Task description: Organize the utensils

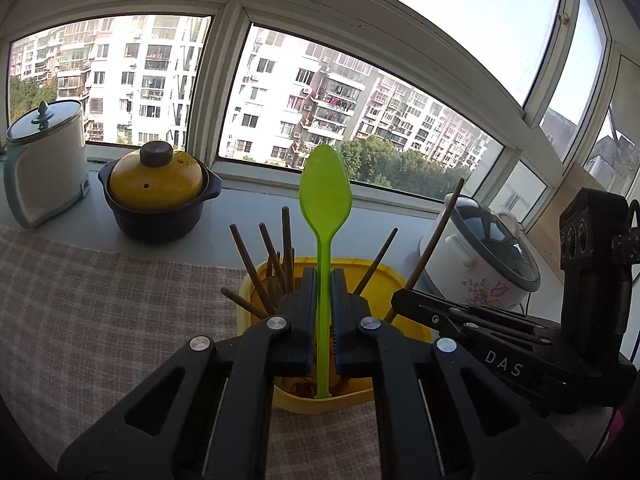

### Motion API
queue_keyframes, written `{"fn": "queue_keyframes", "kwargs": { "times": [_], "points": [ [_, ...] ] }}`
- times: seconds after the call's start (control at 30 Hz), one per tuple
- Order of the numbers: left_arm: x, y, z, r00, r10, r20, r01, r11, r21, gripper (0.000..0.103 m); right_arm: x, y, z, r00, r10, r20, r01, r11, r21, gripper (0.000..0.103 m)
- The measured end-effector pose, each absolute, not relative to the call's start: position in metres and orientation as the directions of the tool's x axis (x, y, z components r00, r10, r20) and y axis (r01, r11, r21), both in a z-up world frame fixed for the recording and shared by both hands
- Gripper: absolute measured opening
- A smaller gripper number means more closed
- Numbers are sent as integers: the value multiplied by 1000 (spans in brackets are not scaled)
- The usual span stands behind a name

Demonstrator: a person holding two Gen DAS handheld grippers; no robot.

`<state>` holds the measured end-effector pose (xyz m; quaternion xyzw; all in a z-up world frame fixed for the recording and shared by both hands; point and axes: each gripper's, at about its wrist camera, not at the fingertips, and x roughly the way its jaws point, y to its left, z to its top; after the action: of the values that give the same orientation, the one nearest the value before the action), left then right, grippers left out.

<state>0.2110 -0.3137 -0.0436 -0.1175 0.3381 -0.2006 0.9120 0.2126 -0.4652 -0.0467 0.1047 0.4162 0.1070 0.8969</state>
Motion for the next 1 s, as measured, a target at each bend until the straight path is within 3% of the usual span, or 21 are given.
{"fn": "queue_keyframes", "kwargs": {
  "times": [0.37,0.53,0.73,0.8,0.87,1.0],
  "points": [
    [206,-317,-44,678,-426,-599,285,903,-320,4,202,-469,-46,637,253,-728,-91,963,255,7],
    [204,-317,-44,675,-421,-606,285,906,-312,4,198,-470,-42,648,245,-721,-88,965,249,25],
    [201,-311,-47,671,-408,-618,269,912,-309,5,193,-472,-41,659,228,-716,-75,968,239,36],
    [199,-308,-48,670,-405,-623,264,913,-310,11,190,-472,-42,665,220,-714,-68,970,235,48],
    [196,-306,-48,672,-403,-622,262,914,-310,26,188,-473,-41,671,213,-710,-64,971,231,55],
    [191,-303,-47,675,-393,-625,259,919,-298,27,184,-474,-40,675,206,-708,-57,972,229,63]
  ]
}}
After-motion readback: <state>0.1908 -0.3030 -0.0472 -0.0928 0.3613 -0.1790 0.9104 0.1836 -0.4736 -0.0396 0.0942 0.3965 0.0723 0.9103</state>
